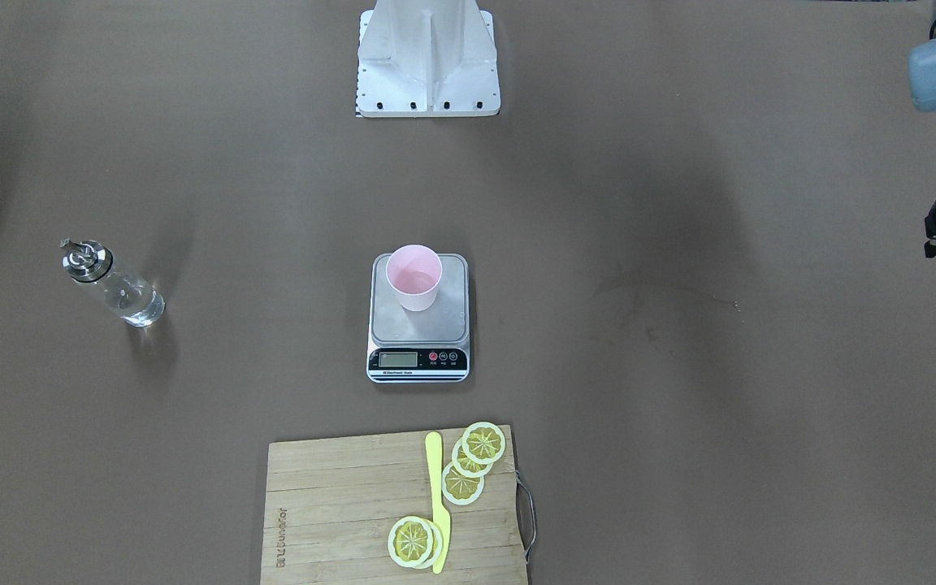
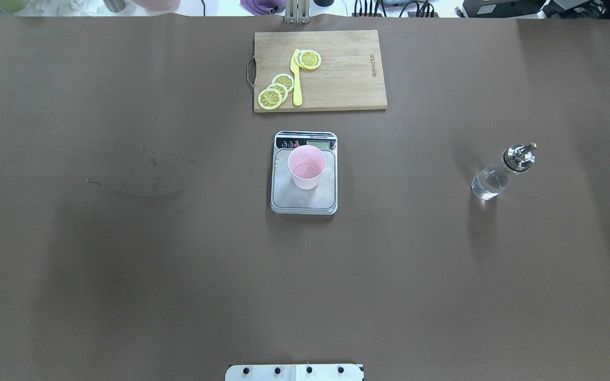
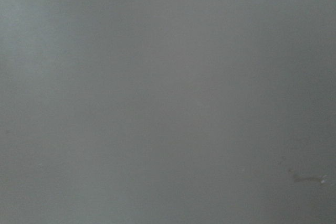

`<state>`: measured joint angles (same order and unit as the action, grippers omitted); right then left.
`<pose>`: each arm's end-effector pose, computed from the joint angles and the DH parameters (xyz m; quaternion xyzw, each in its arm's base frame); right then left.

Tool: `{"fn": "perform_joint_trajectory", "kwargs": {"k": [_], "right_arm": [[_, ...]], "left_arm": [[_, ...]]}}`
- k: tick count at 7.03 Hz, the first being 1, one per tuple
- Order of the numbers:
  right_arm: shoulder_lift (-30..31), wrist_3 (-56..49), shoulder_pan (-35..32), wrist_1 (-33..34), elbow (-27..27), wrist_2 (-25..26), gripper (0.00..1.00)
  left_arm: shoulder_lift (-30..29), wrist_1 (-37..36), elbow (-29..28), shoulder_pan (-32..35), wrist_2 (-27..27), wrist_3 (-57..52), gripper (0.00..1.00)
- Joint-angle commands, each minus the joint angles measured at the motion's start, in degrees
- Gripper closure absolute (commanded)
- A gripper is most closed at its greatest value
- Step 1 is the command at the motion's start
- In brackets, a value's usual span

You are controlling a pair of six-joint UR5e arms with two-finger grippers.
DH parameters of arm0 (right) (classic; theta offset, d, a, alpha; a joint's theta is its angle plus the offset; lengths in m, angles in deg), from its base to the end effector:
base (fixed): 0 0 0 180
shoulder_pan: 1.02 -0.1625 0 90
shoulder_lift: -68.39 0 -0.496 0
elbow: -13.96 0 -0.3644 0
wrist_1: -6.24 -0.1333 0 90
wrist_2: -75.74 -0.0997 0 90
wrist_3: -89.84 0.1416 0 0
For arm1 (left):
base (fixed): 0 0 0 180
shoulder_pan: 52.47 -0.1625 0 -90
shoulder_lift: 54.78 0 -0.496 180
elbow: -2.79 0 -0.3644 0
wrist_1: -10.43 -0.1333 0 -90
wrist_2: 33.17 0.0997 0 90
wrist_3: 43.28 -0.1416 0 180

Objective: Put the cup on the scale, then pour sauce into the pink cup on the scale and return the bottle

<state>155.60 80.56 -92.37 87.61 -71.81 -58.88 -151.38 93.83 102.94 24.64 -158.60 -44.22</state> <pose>0.0456 -0.4990 0.7546 0.0929 -0.3719 -0.0876 0.9195 0.0671 -0.5226 0.6462 0.0523 0.3102 0.1410 0.9387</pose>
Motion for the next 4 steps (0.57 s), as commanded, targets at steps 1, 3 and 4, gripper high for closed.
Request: {"fn": "perform_joint_trajectory", "kwargs": {"k": [1, 3, 4], "right_arm": [[0.1, -0.1, -0.7, 0.0, -0.1, -0.2, 0.00], [-0.1, -0.1, -1.2, 0.0, -0.1, -1.2, 0.00], [0.0, -0.1, -1.3, 0.0, -0.1, -1.5, 0.00]], "left_arm": [[1.7, -3.9, -2.1, 4.1, 0.3, -7.8, 0.02], [2.0, -4.5, -3.0, 4.0, -0.1, -6.8, 0.02], [1.8, -4.4, -3.3, 3.8, -0.2, -6.9, 0.02]]}}
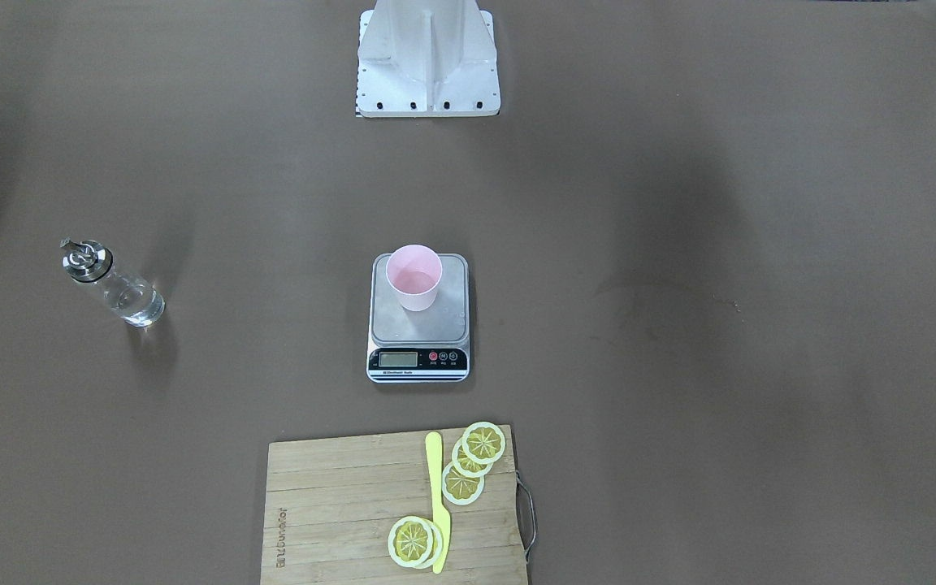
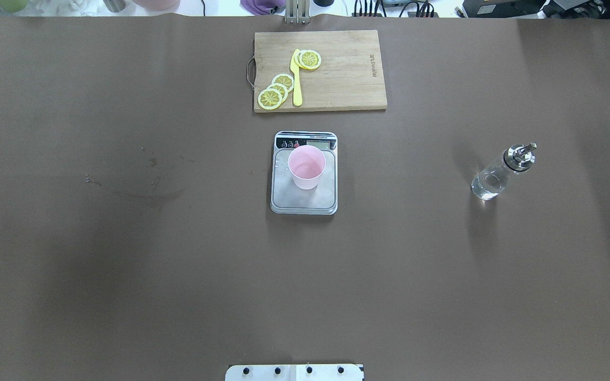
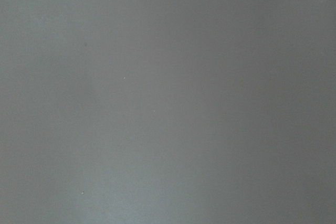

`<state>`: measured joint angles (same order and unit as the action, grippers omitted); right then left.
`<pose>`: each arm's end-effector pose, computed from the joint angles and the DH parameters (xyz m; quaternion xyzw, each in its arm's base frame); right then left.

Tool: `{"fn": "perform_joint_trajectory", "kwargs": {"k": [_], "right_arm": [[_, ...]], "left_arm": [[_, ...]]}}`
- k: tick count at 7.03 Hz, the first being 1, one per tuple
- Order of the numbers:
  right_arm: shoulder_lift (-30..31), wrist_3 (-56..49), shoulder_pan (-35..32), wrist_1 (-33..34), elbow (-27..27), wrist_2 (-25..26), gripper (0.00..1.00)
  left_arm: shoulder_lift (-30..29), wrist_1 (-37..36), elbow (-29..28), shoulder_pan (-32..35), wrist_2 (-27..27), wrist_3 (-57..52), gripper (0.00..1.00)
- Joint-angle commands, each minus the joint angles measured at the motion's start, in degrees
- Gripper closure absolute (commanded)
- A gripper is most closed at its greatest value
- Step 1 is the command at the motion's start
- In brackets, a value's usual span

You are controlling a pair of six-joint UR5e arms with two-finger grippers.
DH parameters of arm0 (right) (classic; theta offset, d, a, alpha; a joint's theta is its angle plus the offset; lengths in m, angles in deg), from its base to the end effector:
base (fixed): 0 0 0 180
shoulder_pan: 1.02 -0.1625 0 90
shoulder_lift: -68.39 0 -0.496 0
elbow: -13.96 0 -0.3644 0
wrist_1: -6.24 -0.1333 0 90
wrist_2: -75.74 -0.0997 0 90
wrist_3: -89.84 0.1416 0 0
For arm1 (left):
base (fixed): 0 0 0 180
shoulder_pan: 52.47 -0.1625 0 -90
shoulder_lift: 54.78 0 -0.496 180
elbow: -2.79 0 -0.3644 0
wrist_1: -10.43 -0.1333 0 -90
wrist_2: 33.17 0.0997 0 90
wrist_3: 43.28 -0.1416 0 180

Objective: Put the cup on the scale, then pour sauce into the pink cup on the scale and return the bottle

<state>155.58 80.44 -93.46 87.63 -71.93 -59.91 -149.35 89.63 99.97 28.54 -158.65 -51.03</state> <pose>0.0533 -0.4983 0.7517 0.0984 -0.3790 -0.0805 0.9166 0.0273 -0.4998 0.6964 0.0046 0.3048 0.1411 0.9419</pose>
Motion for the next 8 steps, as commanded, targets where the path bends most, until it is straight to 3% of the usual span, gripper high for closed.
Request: {"fn": "perform_joint_trajectory", "kwargs": {"k": [1, 3, 7, 8], "right_arm": [[0.0, 0.0, -0.2, 0.0, 0.0, -1.1, 0.00], [-0.1, 0.0, -0.5, 0.1, 0.0, -1.7, 0.00], [0.0, -0.2, 0.8, 0.2, 0.0, -2.9, 0.00], [-0.1, -0.4, 1.4, 0.2, -0.3, -2.9, 0.00]], "left_arm": [[0.3, -0.3, -0.4, 0.0, -0.1, -0.2, 0.02], [3.0, 0.2, -0.9, 0.3, -6.7, -0.3, 0.02], [3.8, 0.6, -2.0, 2.4, -7.8, -0.3, 0.02], [3.8, 0.6, -2.5, 3.8, -12.7, -0.4, 0.02]]}}
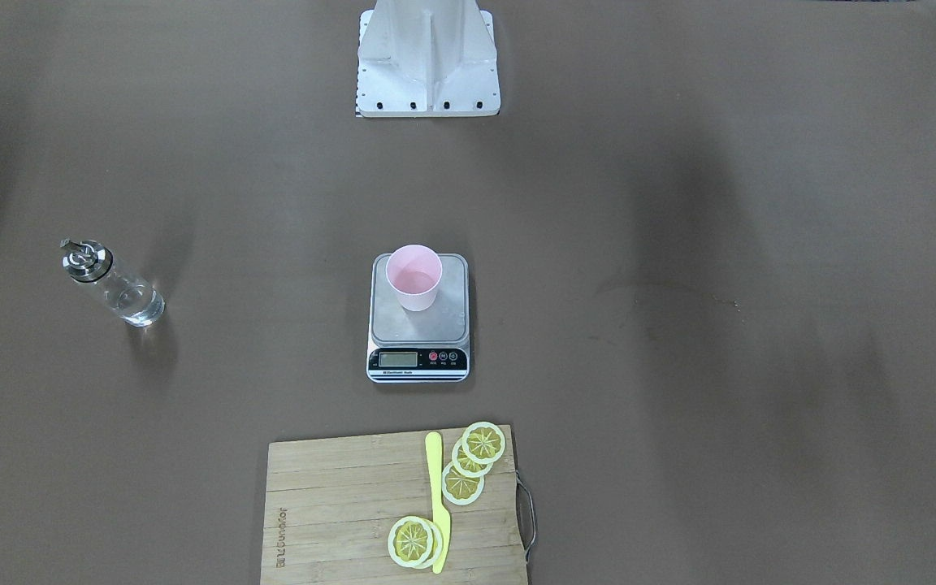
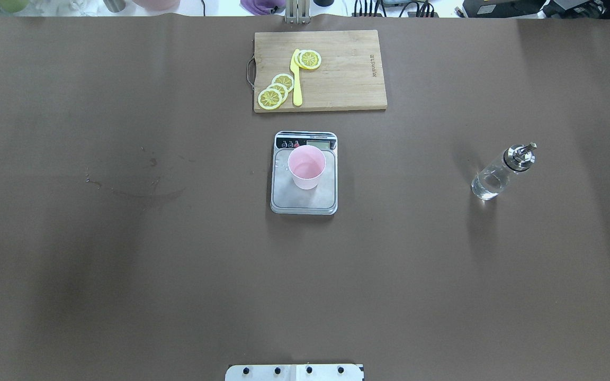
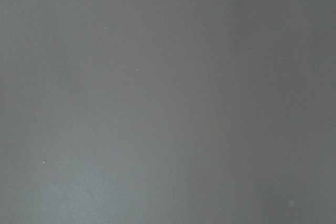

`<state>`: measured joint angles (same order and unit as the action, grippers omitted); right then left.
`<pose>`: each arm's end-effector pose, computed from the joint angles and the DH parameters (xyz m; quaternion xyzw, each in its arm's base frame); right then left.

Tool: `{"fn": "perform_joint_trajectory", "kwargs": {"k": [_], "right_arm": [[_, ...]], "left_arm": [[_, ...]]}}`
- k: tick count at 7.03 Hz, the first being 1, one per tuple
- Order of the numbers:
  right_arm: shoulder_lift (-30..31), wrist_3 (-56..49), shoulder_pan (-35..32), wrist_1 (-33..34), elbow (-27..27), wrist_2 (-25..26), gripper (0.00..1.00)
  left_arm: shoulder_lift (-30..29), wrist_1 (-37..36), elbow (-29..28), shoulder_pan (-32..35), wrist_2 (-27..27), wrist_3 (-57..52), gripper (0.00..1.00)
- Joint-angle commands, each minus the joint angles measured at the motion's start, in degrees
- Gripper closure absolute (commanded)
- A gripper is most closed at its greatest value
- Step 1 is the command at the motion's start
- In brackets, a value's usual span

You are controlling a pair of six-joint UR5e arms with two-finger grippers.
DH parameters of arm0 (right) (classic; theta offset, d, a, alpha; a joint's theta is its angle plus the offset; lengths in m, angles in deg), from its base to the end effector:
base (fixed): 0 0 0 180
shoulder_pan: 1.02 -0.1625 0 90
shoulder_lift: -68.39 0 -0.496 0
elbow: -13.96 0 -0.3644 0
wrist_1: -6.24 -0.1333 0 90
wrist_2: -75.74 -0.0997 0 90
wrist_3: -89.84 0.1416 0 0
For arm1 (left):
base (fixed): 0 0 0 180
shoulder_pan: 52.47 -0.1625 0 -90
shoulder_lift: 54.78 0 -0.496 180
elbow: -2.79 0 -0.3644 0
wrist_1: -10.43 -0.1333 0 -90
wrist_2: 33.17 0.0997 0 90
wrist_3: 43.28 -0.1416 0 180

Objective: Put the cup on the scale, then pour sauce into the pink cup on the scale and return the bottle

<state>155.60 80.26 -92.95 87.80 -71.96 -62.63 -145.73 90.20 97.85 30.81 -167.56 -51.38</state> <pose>0.0443 -0.4979 0.7470 0.0976 -0.4011 -0.0862 0.9067 0.0201 -0.4634 0.7285 -0.0295 0.3779 0.1055 0.9193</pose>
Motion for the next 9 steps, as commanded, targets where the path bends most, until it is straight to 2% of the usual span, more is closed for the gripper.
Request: {"fn": "perform_joint_trajectory", "kwargs": {"k": [1, 2, 3, 4, 5, 6, 9], "right_arm": [[-0.1, -1.3, 1.5, 0.0, -0.4, -0.2, 0.00], [-0.2, -2.3, 1.6, 2.9, -0.3, 0.1, 0.00], [-0.5, -5.5, 0.6, 7.4, -2.6, -0.1, 0.00], [-0.5, -7.5, 1.6, 17.0, -8.8, 1.3, 0.00], [-1.2, -9.2, 2.8, 23.1, -13.0, 4.1, 0.00], [-2.3, -9.2, 3.4, 23.5, -14.3, 9.1, 0.00], [-1.8, -9.2, 3.5, 23.4, -13.7, 8.7, 0.00]], "left_arm": [[0.2, 0.0, -0.9, 2.1, -6.3, -0.1, 0.02], [0.1, 0.0, -0.7, 2.1, -6.3, 0.0, 0.02], [0.0, 0.0, -0.7, 2.1, -6.3, 0.0, 0.02], [-0.3, 0.1, -0.6, 2.1, -6.2, 0.1, 0.02], [-1.9, 0.0, 0.6, 2.1, -5.9, 0.2, 0.02], [-2.1, -0.2, 1.4, 2.0, -5.6, 0.2, 0.02], [-3.0, -0.2, 1.3, 2.0, -4.0, -0.1, 0.02]]}}
